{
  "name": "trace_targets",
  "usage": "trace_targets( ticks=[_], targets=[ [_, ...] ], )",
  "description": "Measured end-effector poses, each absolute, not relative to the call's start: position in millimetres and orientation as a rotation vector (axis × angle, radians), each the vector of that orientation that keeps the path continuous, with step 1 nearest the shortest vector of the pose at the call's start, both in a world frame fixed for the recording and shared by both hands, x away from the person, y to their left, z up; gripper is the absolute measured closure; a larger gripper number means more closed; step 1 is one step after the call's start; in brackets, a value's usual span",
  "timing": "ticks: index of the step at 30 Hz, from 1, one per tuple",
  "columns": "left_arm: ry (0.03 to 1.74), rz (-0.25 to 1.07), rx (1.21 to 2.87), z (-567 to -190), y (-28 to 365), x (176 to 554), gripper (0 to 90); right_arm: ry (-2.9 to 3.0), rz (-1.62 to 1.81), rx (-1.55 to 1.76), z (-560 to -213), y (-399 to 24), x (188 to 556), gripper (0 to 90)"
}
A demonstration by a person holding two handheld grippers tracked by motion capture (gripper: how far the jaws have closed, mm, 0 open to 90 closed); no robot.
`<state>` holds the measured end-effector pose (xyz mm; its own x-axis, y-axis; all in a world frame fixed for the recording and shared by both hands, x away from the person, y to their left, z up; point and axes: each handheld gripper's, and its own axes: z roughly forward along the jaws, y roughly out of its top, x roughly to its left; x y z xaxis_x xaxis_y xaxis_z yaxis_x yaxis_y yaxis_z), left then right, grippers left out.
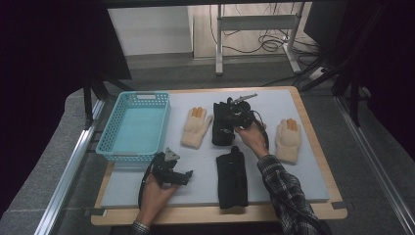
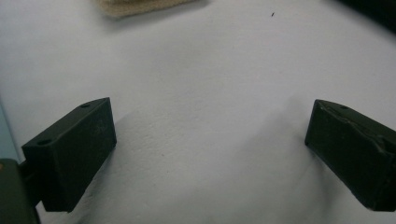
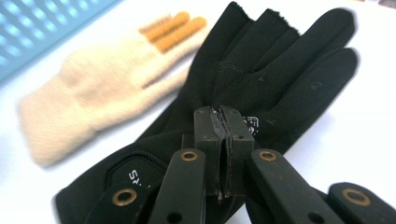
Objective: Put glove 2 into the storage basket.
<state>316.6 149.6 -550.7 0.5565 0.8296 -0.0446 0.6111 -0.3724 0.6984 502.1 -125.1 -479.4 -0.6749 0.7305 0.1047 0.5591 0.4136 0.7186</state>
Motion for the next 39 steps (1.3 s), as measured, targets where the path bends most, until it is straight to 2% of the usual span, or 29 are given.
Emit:
trace_targets(
  ticks=[9,16,21,30,39],
  targets=[
    [1.151,0.413,2.113,-551,150,317,2.4,2.457,1.159,1.071,-444,-135,478,85.9],
    [1.152,0.413,2.112,-551,150,317,2.4,2.497,1.186,1.004,-431,-141,442,86.0],
    [1.15,0.415,2.115,-551,150,317,2.4,2.532,1.2,0.985,-432,-149,417,85.9],
    [1.155,0.415,2.108,-551,149,316,2.4,2.593,1.213,0.934,-433,-168,351,85.9],
    [1.155,0.416,2.107,-551,149,316,2.4,2.618,1.112,0.931,-458,-169,309,85.8]
  ],
)
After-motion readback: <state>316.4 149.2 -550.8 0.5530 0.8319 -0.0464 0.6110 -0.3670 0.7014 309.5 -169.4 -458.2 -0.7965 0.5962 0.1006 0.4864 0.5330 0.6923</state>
